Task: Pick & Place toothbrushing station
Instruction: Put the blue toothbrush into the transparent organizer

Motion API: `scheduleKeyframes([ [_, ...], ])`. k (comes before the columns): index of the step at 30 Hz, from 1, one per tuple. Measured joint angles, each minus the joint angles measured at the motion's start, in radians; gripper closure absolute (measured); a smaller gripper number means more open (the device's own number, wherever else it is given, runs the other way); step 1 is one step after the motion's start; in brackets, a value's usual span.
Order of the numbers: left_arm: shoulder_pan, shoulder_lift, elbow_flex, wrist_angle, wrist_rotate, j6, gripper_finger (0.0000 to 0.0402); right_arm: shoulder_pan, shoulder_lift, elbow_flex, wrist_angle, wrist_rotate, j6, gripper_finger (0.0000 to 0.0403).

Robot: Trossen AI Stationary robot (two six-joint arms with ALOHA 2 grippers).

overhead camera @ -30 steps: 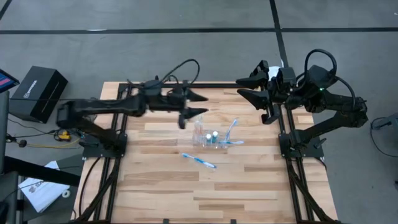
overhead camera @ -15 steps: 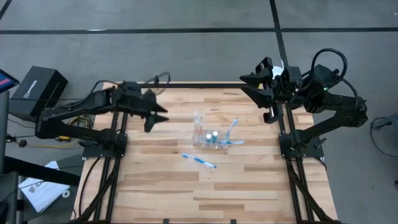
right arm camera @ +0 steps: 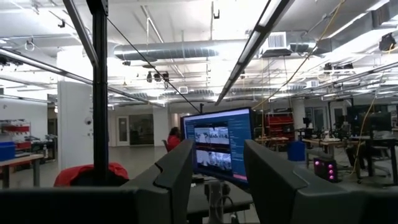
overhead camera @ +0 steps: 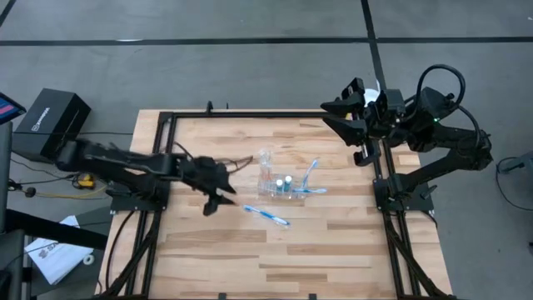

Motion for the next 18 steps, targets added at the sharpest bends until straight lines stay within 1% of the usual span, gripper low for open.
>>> scheduleKeyframes([
  [5, -0.059, 0.145, -0.021, 0.061, -0.049, 0.063, 0.0217, 0.000, 0.000, 0.000, 0.000, 0.000, 0.009, 0.0270],
  [8, -0.070, 0.226, -0.021, 0.133, -0.076, 0.093, 0.0218, -0.003, 0.000, 0.000, 0.000, 0.000, 0.028, 0.0271],
  [12, -0.065, 0.316, -0.019, 0.218, -0.083, 0.095, 0.0217, -0.009, 0.000, 0.000, 0.000, 0.000, 0.054, 0.0270],
  [18, -0.065, 0.408, -0.019, 0.231, -0.071, 0.113, 0.0220, -0.006, 0.000, 0.000, 0.004, 0.010, 0.058, 0.0270],
])
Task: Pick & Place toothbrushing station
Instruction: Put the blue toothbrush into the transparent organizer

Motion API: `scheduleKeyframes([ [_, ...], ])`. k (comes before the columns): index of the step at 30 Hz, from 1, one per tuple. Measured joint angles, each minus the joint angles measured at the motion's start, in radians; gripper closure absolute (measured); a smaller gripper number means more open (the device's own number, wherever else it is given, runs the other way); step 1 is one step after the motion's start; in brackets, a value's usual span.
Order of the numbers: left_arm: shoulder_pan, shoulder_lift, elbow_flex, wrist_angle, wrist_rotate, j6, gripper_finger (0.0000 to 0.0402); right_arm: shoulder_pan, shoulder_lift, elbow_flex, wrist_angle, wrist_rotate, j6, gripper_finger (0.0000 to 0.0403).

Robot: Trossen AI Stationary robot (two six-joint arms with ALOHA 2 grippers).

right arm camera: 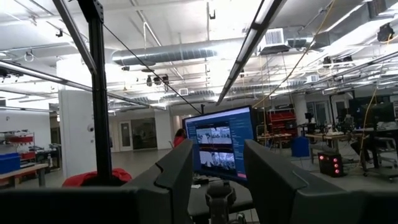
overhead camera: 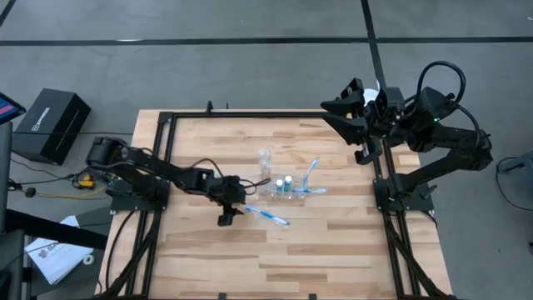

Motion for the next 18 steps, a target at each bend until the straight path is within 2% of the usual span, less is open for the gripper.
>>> scheduleKeyframes([
  [18, 0.005, 0.071, 0.000, 0.015, -0.037, 0.070, 0.0221, 0.000, 0.000, 0.000, 0.004, 0.002, 0.003, 0.0270],
])
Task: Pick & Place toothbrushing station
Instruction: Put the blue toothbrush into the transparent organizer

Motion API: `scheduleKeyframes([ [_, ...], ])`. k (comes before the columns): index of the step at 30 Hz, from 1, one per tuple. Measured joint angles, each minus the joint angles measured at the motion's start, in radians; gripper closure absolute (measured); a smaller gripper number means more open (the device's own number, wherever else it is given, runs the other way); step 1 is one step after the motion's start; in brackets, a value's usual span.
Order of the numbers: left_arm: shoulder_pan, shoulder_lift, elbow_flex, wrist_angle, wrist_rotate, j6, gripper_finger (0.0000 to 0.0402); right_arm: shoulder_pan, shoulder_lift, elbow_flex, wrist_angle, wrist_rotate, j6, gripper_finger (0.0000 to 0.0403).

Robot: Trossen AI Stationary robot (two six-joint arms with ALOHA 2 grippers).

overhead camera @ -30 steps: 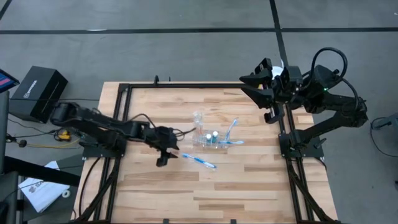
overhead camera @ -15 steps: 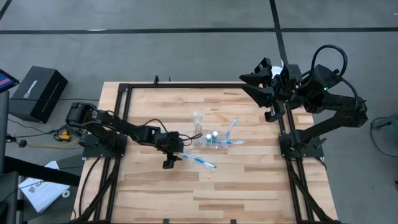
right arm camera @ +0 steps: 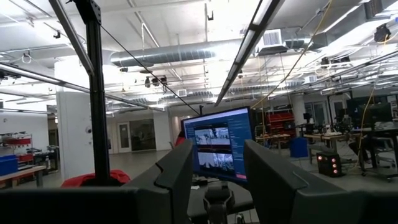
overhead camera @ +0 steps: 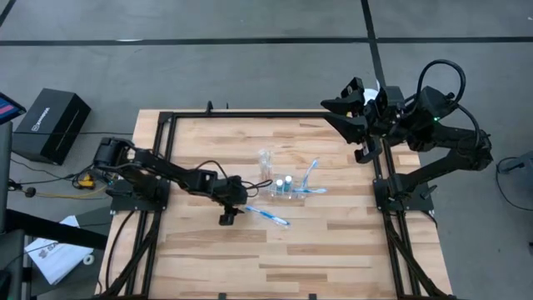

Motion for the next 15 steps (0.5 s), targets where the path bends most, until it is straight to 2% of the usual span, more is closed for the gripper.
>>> scheduleKeyframes([
  [15, 0.049, 0.008, 0.000, 0.002, -0.014, 0.004, 0.0224, 0.000, 0.000, 0.000, 0.000, -0.004, 0.004, 0.0271],
])
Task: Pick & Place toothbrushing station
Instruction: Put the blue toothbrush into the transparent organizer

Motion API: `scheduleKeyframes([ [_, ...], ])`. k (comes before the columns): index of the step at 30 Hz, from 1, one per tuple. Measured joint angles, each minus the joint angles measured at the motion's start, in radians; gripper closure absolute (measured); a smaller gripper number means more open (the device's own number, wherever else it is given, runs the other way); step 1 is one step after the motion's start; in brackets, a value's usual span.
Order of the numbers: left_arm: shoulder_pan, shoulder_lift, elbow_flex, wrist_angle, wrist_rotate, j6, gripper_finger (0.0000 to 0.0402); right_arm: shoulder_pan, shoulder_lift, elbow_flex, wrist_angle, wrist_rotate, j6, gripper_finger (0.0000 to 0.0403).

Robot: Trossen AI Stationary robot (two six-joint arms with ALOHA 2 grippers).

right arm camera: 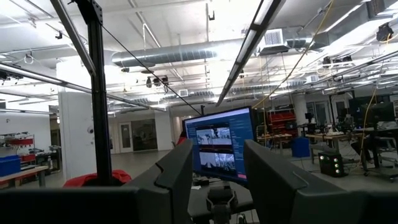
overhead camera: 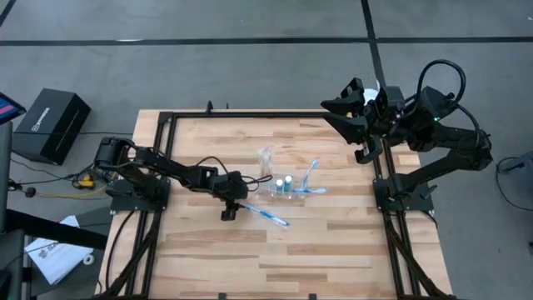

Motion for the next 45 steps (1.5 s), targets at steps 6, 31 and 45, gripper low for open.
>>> scheduleKeyframes([
  [6, -0.003, 0.000, 0.000, 0.000, 0.031, 0.000, 0.0242, 0.000, 0.000, 0.000, 0.000, 0.000, 0.000, 0.0271],
  [31, -0.040, -0.002, 0.000, -0.004, 0.060, 0.033, 0.0392, 0.000, 0.000, 0.000, 0.016, 0.000, 0.000, 0.0271],
  [45, -0.077, -0.030, 0.013, -0.005, 0.103, -0.056, 0.0401, 0.000, 0.000, 0.000, 0.038, 0.000, 0.000, 0.0271],
])
